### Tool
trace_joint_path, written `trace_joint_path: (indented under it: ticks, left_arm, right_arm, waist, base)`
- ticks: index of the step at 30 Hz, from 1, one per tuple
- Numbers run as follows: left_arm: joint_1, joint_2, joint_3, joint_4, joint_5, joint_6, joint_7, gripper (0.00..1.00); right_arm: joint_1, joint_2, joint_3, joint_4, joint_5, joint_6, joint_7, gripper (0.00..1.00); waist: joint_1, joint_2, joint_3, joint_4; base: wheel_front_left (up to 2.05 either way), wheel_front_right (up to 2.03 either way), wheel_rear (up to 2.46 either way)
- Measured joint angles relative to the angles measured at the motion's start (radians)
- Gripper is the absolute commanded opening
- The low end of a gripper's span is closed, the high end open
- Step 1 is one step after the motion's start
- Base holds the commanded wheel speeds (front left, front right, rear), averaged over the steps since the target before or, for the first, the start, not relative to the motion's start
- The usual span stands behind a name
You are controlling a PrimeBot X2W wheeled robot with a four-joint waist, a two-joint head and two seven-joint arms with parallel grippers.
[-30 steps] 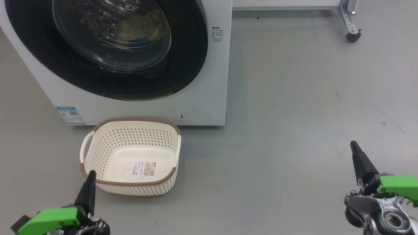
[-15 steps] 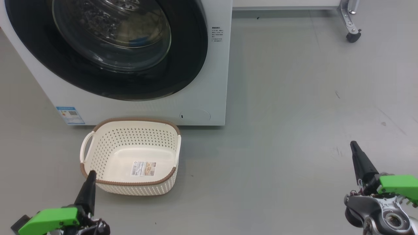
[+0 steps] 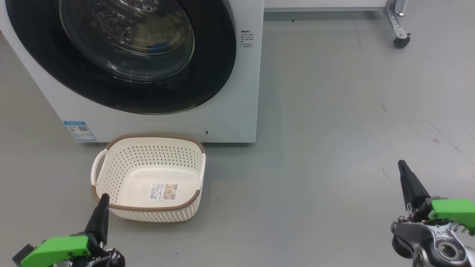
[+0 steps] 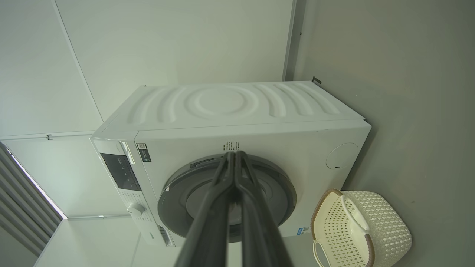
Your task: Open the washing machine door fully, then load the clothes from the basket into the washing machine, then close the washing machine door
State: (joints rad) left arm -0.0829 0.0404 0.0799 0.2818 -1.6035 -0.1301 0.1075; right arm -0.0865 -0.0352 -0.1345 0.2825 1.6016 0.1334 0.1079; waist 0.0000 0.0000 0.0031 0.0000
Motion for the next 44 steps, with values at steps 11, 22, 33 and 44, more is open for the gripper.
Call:
trace_joint_path:
  ticks: [11,22,33,44]
  left_arm:
    - [0.000,0.000,0.000,0.000,0.000,0.000,0.000,0.00]
    - [0.000,0.000,0.000,0.000,0.000,0.000,0.000,0.00]
    - [0.000,0.000,0.000,0.000,0.000,0.000,0.000,0.00]
    - [0.000,0.000,0.000,0.000,0.000,0.000,0.000,0.00]
  right_arm:
    - [0.000,0.000,0.000,0.000,0.000,0.000,0.000,0.00]
    - [0.000,0.000,0.000,0.000,0.000,0.000,0.000,0.00]
    - [0.000,0.000,0.000,0.000,0.000,0.000,0.000,0.00]
    - [0.000,0.000,0.000,0.000,0.000,0.000,0.000,0.00]
  waist:
    - [0.0000,0.0000,0.000,0.000]
    - [0.0000,0.0000,0.000,0.000]
    - [0.0000,0.0000,0.000,0.000]
    - [0.0000,0.0000,0.000,0.000]
  base:
    - [0.00,0.00,0.00]
    - [0.00,0.00,0.00]
    - [0.00,0.00,0.00]
    - [0.00,0.00,0.00]
